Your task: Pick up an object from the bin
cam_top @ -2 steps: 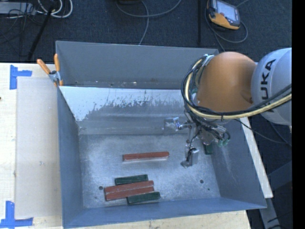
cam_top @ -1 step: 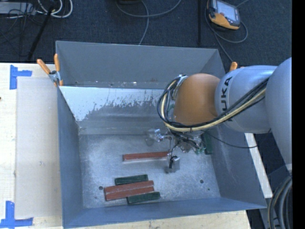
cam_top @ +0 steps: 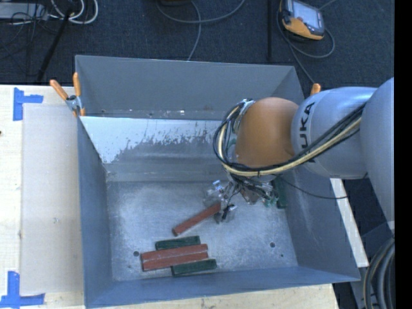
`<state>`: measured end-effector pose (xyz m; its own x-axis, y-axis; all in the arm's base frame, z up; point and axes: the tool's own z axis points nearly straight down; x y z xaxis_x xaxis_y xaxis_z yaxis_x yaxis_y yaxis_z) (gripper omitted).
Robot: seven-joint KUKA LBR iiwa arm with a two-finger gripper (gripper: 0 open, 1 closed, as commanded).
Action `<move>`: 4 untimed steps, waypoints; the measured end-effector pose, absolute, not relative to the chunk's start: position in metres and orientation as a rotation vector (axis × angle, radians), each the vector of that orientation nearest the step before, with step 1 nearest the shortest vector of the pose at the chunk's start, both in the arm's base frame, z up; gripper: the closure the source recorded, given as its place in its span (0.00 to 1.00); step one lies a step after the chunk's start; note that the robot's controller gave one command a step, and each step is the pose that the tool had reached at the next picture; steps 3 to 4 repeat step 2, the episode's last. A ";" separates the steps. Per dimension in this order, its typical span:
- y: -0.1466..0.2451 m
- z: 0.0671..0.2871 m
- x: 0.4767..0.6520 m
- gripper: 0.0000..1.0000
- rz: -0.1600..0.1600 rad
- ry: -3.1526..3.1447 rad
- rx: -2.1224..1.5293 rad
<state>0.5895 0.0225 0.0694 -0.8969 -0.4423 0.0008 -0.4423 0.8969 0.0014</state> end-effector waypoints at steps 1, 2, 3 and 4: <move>0.033 0.195 0.604 1.00 0.002 -3.053 0.779; 0.030 0.220 0.611 1.00 0.000 -3.061 0.728; 0.030 0.220 0.611 1.00 0.000 -3.061 0.728; 0.030 0.220 0.611 1.00 0.000 -3.061 0.728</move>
Offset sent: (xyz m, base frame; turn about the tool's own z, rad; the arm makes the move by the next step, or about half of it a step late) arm 0.0125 0.0089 0.1204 -0.0431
